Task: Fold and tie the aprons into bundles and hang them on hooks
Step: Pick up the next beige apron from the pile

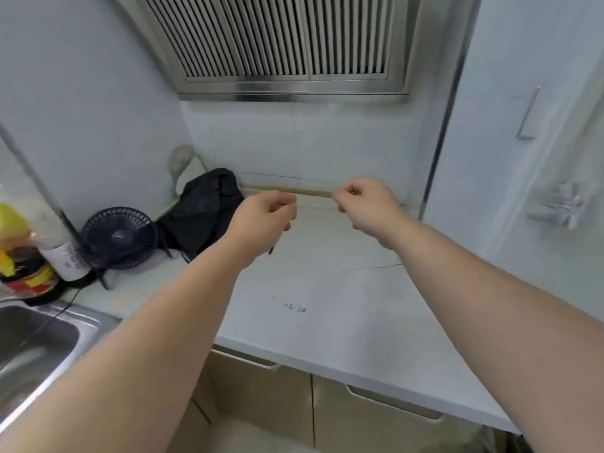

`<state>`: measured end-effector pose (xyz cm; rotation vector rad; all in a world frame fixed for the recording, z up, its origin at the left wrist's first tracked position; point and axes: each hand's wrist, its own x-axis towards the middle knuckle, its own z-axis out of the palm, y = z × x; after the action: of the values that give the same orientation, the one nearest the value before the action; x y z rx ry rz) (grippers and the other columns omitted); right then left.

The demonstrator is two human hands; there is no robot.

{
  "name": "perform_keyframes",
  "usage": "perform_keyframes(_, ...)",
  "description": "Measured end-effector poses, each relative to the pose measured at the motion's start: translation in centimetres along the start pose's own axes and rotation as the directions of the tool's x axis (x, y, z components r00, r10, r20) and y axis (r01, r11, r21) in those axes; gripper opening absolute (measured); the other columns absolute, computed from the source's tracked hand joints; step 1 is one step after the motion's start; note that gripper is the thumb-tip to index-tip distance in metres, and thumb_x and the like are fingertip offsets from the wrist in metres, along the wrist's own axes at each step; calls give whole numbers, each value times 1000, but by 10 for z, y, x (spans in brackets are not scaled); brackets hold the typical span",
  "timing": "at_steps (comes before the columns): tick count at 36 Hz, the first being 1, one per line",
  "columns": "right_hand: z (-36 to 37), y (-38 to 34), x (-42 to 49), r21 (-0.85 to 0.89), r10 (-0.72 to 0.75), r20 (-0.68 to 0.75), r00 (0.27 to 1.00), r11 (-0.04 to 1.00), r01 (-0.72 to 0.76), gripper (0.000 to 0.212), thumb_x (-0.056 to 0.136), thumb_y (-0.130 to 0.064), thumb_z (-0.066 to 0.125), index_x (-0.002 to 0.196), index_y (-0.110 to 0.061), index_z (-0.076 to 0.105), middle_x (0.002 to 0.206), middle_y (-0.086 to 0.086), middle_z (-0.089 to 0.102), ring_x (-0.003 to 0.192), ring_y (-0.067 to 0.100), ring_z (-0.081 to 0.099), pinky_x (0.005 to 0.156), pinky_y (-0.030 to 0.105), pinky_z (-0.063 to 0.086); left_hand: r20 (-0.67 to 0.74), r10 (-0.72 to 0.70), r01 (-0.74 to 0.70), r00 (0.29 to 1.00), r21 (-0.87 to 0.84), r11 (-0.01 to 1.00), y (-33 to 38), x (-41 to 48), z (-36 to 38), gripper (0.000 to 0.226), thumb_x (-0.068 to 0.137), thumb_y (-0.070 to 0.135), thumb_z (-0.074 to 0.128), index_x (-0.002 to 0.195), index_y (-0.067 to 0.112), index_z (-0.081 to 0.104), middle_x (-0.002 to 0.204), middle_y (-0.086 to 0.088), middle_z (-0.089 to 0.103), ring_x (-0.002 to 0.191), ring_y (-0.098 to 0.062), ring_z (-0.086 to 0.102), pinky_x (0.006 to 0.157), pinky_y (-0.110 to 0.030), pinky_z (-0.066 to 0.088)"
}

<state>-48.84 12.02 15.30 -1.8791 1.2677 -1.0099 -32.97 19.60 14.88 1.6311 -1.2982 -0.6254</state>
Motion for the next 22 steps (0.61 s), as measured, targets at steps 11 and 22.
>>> perform_keyframes(11,188,-42,56,138,1,219,976,990,-32,21,91,-25,53,81,-7,60,76,1,57,63,13,48,57,24,42,-126,-173,184,977,84,979,-115,51,-145,16,93,19,56,105,20,66,85,4,67,79,-12,61,78,-35,54)
perform_keyframes(22,263,10,162,19,88,297,951,995,-98,15,89,-18,49,75,-16,52,75,8,45,68,19,39,62,31,35,-28,-317,316,948,198,928,-213,153,-127,42,95,26,55,136,21,48,128,3,55,96,-12,55,67,-17,44)
